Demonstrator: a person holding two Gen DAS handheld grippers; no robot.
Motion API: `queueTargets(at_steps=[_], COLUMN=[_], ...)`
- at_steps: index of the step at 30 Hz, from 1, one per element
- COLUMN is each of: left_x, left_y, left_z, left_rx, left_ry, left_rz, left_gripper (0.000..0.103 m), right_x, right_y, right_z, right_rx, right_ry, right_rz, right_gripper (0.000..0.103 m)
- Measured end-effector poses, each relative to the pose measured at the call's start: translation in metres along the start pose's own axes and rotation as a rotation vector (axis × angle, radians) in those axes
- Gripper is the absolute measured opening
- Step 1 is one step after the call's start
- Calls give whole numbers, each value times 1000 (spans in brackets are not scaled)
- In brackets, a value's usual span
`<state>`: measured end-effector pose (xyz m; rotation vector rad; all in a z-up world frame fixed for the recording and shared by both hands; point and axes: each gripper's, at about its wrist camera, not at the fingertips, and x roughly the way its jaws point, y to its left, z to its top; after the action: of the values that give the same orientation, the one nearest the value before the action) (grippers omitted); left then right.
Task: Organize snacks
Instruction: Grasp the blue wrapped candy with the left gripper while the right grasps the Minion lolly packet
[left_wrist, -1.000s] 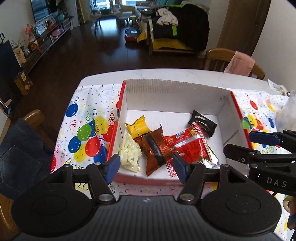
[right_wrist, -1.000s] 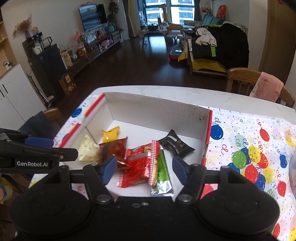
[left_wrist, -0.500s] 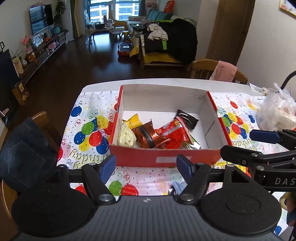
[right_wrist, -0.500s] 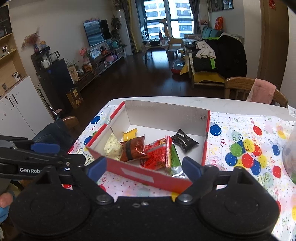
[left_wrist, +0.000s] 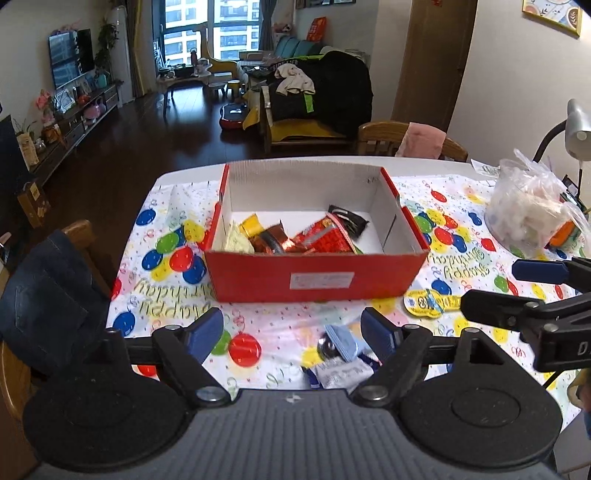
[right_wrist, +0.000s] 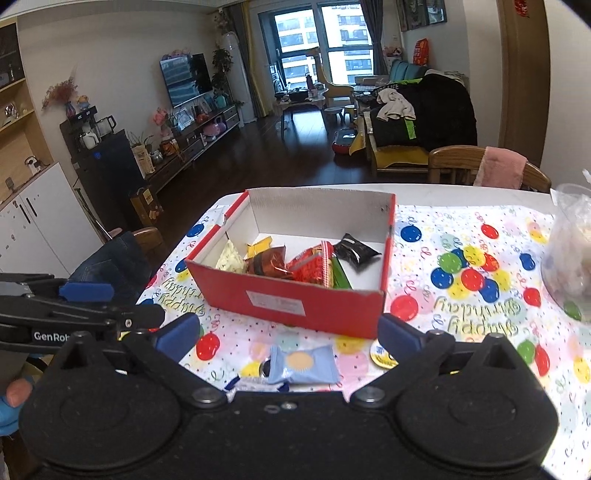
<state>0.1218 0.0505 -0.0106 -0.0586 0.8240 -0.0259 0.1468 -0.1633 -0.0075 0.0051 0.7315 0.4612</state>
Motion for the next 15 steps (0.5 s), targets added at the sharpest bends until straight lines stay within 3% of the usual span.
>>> queueTargets(at_steps=[15], left_x=[29], left_y=[-19], left_z=[-54], left_rx=[-29], left_ry=[161], left_rz=[-76], left_gripper=[82], right_x=[5], right_y=[-59], right_z=[-52], right_rx=[-80], right_ry=[78], right_rz=[9], right_gripper=[103])
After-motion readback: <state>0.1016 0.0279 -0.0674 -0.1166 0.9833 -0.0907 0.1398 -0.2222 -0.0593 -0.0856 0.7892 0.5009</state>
